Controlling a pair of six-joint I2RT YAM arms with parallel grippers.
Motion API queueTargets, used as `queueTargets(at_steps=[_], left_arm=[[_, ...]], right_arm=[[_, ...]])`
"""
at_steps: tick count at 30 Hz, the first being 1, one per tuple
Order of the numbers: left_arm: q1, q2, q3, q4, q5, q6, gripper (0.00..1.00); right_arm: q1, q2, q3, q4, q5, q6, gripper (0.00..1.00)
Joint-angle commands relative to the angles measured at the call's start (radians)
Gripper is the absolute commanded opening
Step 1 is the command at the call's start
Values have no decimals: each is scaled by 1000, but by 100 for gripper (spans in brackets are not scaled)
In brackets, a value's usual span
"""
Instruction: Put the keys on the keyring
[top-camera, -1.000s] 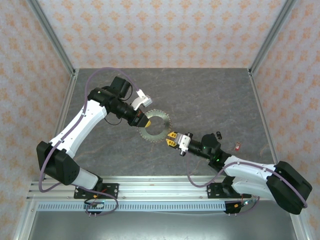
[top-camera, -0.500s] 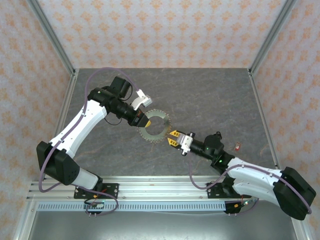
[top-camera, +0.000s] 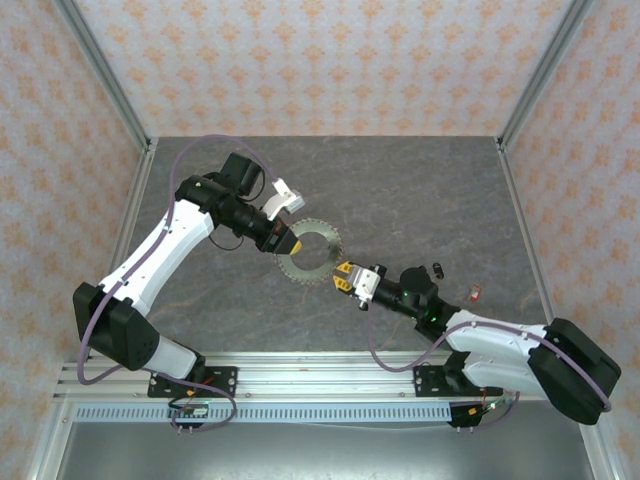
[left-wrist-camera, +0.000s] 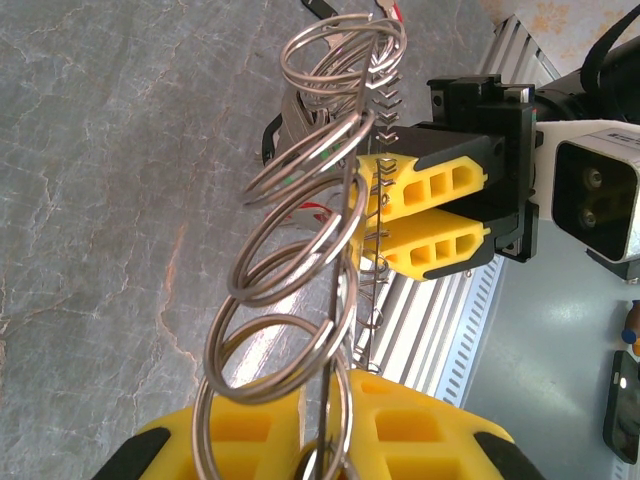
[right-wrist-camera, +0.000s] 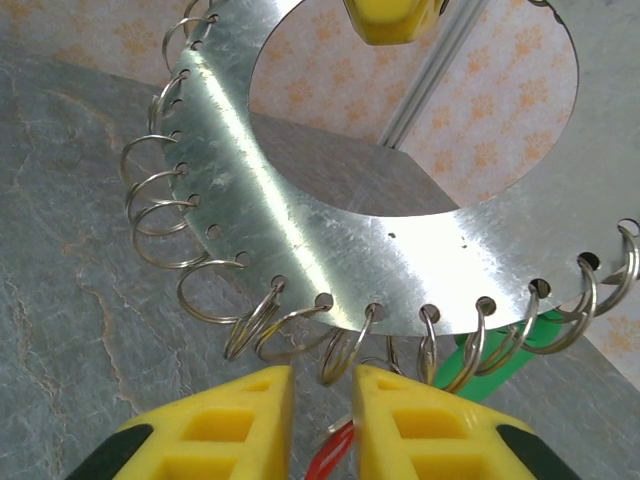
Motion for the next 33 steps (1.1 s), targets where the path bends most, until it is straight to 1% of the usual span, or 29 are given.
queueTargets(at_steps=[1,11,14,19,27,32,33], left_arm=[[9,-33,-8,27,22,-4,0],[10,-36,-16,36,28,-8,0],[10,-36,-14,38,29,-9,0],[11,-45,-14,40,30,-10,0],[11,-46,-17,51,38,-16,0],[11,-46,-19,52,41,-20,0],[11,-48,-19,54,41,-21,0]], right_arm=[[6,12,32,70,14,-3,20],[6,34,19,139,58,26,17],[5,42,22,131,59,28,12],[6,40,16,111,66,28,15],[6,27,17,80,47,28,16],[6,35,10,107,63,28,15],[6,37,10,109,70,28,13]])
